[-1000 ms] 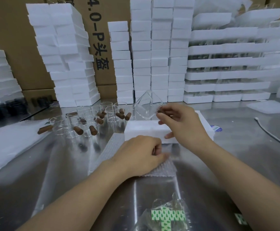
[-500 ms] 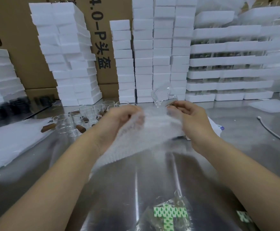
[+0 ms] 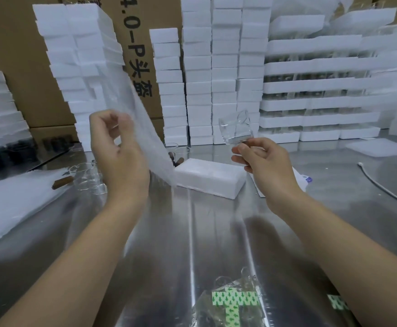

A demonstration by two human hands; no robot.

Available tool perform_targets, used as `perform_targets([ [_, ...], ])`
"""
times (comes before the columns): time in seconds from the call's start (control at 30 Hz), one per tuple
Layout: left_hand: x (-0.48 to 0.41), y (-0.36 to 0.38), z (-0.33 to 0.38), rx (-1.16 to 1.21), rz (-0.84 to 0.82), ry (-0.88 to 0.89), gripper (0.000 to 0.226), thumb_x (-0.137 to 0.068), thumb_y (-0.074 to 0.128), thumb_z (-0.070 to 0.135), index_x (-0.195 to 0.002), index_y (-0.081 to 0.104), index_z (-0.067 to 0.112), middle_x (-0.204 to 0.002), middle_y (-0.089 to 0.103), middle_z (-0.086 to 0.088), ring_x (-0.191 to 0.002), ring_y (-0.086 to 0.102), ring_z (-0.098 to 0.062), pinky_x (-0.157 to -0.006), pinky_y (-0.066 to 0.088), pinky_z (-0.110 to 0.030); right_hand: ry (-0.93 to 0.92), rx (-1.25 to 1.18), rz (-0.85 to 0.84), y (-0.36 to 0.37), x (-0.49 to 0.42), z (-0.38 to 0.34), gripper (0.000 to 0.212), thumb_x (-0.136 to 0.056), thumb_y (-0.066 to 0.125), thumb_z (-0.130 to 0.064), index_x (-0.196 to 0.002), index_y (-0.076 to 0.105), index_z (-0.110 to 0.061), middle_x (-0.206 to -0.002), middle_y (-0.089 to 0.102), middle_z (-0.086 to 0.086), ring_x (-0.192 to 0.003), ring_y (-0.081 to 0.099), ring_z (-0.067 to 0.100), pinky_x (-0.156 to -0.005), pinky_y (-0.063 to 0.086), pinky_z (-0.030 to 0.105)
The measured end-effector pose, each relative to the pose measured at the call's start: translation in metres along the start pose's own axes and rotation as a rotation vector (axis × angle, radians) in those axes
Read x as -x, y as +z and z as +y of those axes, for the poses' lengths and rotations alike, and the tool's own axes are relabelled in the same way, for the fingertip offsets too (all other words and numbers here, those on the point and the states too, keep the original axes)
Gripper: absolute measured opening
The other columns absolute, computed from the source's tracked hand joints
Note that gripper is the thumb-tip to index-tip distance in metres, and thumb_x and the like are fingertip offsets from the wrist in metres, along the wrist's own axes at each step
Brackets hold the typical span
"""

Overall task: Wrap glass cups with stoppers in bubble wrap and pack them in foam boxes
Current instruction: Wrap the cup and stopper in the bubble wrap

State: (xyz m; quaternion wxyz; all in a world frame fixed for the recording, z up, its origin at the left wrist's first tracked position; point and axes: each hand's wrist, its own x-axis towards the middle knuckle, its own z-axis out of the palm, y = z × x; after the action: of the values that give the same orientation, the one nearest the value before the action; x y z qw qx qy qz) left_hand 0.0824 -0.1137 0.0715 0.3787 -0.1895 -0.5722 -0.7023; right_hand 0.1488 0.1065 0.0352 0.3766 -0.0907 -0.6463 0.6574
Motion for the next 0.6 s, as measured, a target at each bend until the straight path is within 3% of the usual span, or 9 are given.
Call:
perform_targets([
  [0.1,0.005,0.003,-0.004,-0.091,-0.144,0.171,0.008,-0.111,0.054,0.025,-0.104,0.056,0.023,-0.100,0.061,0.017,-0.096,0.059,0.003,-0.085,0.046,-0.016,-0.006,0.016,0.000,0.001,0.002,0.000,0.010,-0.101,0.070,-0.022,-0.109,0.067,-0.017,-0.096,0.082,-0.006,-0.086,0.079,0.009,-0.080,0.052,0.026],
  [0.23,0.021,0.011,-0.020,-0.262,-0.385,0.159,0.006,-0.107,0.063,0.023,-0.101,0.064,0.021,-0.103,0.066,0.009,-0.100,0.064,-0.009,-0.084,0.052,-0.034,-0.067,0.023,-0.036,0.002,0.007,-0.008,0.009,-0.101,0.069,-0.021,-0.107,0.064,-0.017,-0.094,0.082,-0.007,-0.091,0.079,0.011,-0.082,0.049,0.030],
  [0.4,0.035,0.017,-0.035,-0.237,-0.435,0.001,0.011,-0.103,0.069,0.019,-0.094,0.066,0.024,-0.093,0.066,0.010,-0.081,0.057,-0.006,-0.071,0.041,-0.014,-0.203,0.032,-0.136,0.006,0.018,-0.019,0.007,-0.102,0.066,-0.019,-0.103,0.060,-0.017,-0.096,0.082,-0.004,-0.095,0.079,0.013,-0.083,0.049,0.033],
  [0.6,0.035,0.021,-0.037,-0.167,-0.415,-0.152,0.007,-0.103,0.069,0.015,-0.097,0.069,0.018,-0.087,0.067,0.007,-0.071,0.053,0.001,-0.067,0.045,-0.011,-0.268,0.113,-0.242,0.010,0.023,-0.019,0.006,-0.103,0.064,-0.017,-0.102,0.059,-0.014,-0.093,0.082,0.000,-0.078,0.078,0.020,-0.068,0.048,0.011],
])
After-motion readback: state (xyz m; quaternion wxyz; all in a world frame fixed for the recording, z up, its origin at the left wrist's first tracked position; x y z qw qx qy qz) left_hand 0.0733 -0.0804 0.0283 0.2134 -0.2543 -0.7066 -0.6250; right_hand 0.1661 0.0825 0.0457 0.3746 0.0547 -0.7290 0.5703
